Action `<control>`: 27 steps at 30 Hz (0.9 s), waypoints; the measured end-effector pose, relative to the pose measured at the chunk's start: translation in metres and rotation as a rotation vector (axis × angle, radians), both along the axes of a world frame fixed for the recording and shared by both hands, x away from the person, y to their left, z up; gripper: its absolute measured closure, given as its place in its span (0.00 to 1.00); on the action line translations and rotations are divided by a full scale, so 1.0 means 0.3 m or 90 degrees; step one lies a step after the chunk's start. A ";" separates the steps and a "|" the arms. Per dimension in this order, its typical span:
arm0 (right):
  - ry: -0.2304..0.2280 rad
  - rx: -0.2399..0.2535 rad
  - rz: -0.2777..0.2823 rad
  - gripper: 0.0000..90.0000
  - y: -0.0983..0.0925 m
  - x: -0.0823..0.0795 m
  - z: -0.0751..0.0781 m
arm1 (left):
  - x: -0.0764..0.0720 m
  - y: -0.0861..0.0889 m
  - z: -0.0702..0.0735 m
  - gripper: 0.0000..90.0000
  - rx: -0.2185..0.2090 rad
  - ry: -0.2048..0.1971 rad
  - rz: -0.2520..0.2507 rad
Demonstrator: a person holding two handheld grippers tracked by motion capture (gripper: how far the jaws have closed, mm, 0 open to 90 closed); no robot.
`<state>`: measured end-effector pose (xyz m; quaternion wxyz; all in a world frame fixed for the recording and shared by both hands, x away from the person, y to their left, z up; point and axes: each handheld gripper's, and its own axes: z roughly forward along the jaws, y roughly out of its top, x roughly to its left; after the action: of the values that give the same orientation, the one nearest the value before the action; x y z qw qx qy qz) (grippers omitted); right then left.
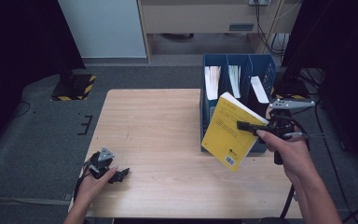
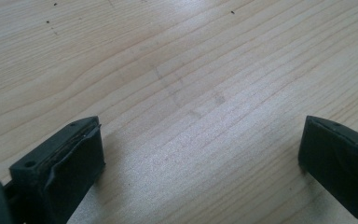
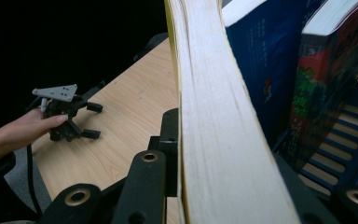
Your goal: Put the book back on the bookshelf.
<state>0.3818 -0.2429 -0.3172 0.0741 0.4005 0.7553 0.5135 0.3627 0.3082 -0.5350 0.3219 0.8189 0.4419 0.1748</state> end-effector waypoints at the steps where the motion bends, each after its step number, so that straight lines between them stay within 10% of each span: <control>1: 0.000 0.000 0.000 0.84 0.000 0.000 0.000 | 0.000 0.000 0.000 0.00 0.000 0.000 0.000; 27: 0.002 0.003 -0.089 0.83 -0.163 0.011 0.065 | -0.001 0.000 -0.001 0.00 -0.001 -0.001 0.000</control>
<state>0.3852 -0.2917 -0.2977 0.1077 0.4537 0.7242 0.5080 0.3625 0.3083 -0.5352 0.3225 0.8185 0.4419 0.1753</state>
